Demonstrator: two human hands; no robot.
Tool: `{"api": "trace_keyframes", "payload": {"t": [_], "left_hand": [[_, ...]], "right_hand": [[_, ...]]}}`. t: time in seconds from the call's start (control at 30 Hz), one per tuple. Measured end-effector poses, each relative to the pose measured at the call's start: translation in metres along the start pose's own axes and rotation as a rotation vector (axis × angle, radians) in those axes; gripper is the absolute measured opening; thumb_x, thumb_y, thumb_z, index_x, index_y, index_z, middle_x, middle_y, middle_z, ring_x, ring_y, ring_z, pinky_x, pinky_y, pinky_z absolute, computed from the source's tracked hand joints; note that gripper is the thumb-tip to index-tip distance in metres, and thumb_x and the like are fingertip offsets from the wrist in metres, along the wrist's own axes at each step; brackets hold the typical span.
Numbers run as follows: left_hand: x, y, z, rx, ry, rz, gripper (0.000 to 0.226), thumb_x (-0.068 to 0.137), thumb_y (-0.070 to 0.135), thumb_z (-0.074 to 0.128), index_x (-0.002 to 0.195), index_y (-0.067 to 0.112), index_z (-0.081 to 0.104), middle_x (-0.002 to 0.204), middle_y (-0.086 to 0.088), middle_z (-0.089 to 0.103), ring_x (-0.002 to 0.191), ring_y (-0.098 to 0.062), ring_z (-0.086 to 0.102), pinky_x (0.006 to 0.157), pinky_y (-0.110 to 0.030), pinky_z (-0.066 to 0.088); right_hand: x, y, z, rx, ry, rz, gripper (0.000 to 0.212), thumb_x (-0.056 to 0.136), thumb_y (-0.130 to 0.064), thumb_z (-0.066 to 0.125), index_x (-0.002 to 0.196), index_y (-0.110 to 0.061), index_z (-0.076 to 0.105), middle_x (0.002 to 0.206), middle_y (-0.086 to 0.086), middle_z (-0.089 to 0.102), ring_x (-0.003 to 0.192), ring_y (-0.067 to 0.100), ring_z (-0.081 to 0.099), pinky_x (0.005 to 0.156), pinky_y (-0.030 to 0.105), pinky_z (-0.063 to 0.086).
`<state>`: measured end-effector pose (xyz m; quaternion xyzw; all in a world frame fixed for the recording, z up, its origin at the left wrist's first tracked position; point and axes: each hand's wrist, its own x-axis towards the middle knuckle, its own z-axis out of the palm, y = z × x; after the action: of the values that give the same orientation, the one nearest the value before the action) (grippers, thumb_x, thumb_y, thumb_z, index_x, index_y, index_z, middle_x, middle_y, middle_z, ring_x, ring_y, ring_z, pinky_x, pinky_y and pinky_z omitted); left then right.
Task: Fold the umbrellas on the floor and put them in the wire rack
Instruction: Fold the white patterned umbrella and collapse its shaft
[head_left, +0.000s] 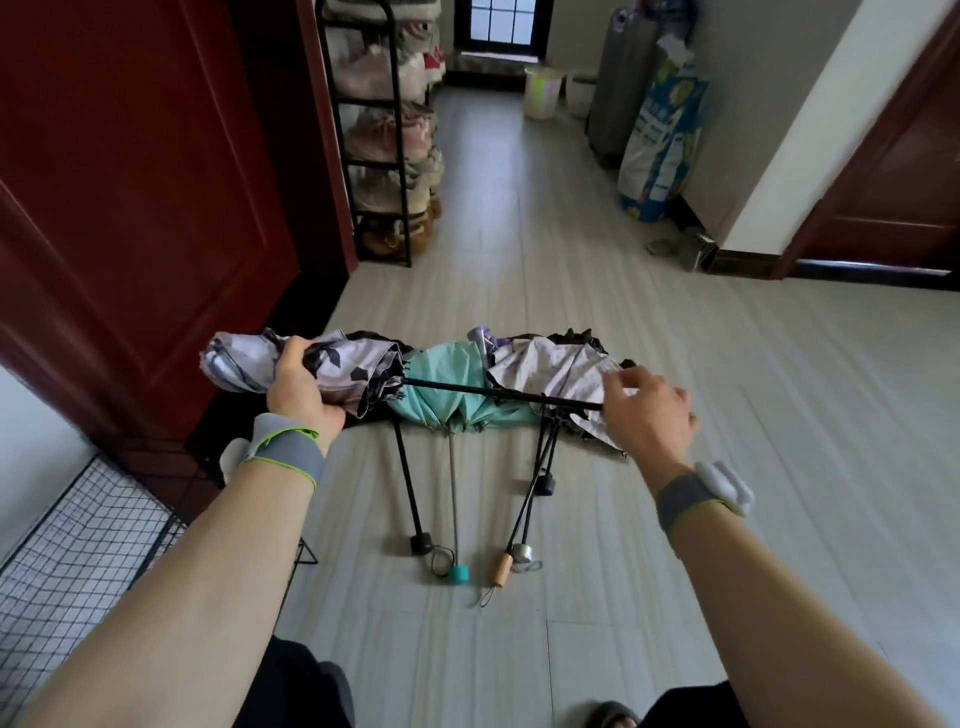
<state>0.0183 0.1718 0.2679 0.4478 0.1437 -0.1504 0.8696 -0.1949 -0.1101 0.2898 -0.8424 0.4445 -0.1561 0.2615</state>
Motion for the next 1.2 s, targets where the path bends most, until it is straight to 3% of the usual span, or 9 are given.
{"api": "trace_keyframes", "payload": {"t": [0.13,0.27,0.33,0.47,0.6,0.7,0.9,1.07,1.2], "left_hand": [[0.004,0.007,-0.012,-0.033,0.019,0.01,0.039,0.063,0.031,0.069,0.098,0.015,0.069,0.132,-0.016,0.065,0.114,-0.037,0.067,0.081,-0.039,0.057],[0.004,0.005,-0.014,-0.005,0.056,0.015,0.041,0.059,0.032,0.069,0.097,0.015,0.07,0.118,-0.015,0.071,0.114,-0.038,0.067,0.088,-0.044,0.055],[0.002,0.007,-0.015,-0.001,0.071,0.02,0.038,0.061,0.032,0.068,0.096,0.017,0.07,0.112,-0.014,0.071,0.113,-0.037,0.068,0.085,-0.042,0.055],[-0.002,0.002,-0.001,-0.033,0.022,0.007,0.04,0.065,0.031,0.069,0.1,0.013,0.068,0.123,-0.015,0.07,0.112,-0.036,0.068,0.091,-0.048,0.055],[-0.006,-0.006,0.019,-0.046,0.036,0.016,0.019,0.081,0.026,0.063,0.092,0.012,0.07,0.105,-0.013,0.074,0.094,-0.033,0.073,0.078,-0.043,0.061],[-0.005,-0.009,0.016,-0.067,0.035,-0.021,0.023,0.078,0.027,0.065,0.095,0.012,0.068,0.109,-0.013,0.074,0.096,-0.032,0.073,0.079,-0.044,0.06],[-0.01,-0.004,0.019,-0.057,-0.042,0.025,0.017,0.079,0.026,0.062,0.086,0.013,0.071,0.096,-0.011,0.068,0.087,-0.031,0.069,0.076,-0.035,0.058],[-0.016,-0.009,0.025,-0.081,-0.055,-0.027,0.013,0.083,0.024,0.059,0.085,0.012,0.065,0.097,-0.009,0.064,0.08,-0.028,0.068,0.067,-0.032,0.057],[-0.014,-0.007,0.022,-0.058,-0.056,-0.024,0.023,0.073,0.025,0.065,0.091,0.012,0.069,0.1,-0.011,0.067,0.087,-0.031,0.07,0.078,-0.037,0.059]], "right_hand": [[0.008,0.015,-0.006,0.848,-0.169,0.366,0.023,0.093,-0.036,0.059,0.086,-0.018,0.07,0.084,0.005,0.068,0.074,0.023,0.066,0.059,0.027,0.049],[0.01,0.019,-0.005,0.779,-0.316,0.36,0.033,0.1,-0.037,0.053,0.08,-0.012,0.062,0.066,0.007,0.067,0.04,0.017,0.048,0.038,0.018,0.031],[0.013,0.019,-0.001,0.685,-0.317,0.335,0.03,0.098,-0.035,0.058,0.08,-0.011,0.06,0.059,0.007,0.066,0.037,0.016,0.038,0.038,0.02,0.025],[0.007,-0.005,0.013,0.755,-0.265,0.28,0.018,0.088,-0.022,0.061,0.072,-0.012,0.061,0.057,0.007,0.064,0.049,0.021,0.043,0.052,0.03,0.04],[0.001,-0.025,0.016,0.773,-0.116,0.124,0.018,0.085,-0.022,0.06,0.068,-0.016,0.056,0.062,0.006,0.051,0.051,0.02,0.04,0.05,0.03,0.033],[0.003,-0.022,0.012,0.792,-0.049,0.067,0.017,0.083,-0.023,0.063,0.069,-0.017,0.056,0.06,0.001,0.047,0.057,0.021,0.04,0.053,0.031,0.033],[0.0,-0.025,0.01,0.764,-0.323,0.313,0.018,0.091,-0.018,0.056,0.073,-0.014,0.055,0.068,0.011,0.061,0.032,0.009,0.036,0.037,0.022,0.029],[-0.012,-0.033,0.015,0.745,-0.009,-0.017,0.017,0.085,-0.03,0.061,0.07,-0.022,0.057,0.057,-0.008,0.049,0.056,0.018,0.043,0.053,0.031,0.037],[-0.013,-0.037,0.01,0.795,-0.198,0.201,0.02,0.089,-0.022,0.056,0.069,-0.018,0.054,0.061,0.001,0.05,0.047,0.017,0.037,0.045,0.027,0.032]]}}
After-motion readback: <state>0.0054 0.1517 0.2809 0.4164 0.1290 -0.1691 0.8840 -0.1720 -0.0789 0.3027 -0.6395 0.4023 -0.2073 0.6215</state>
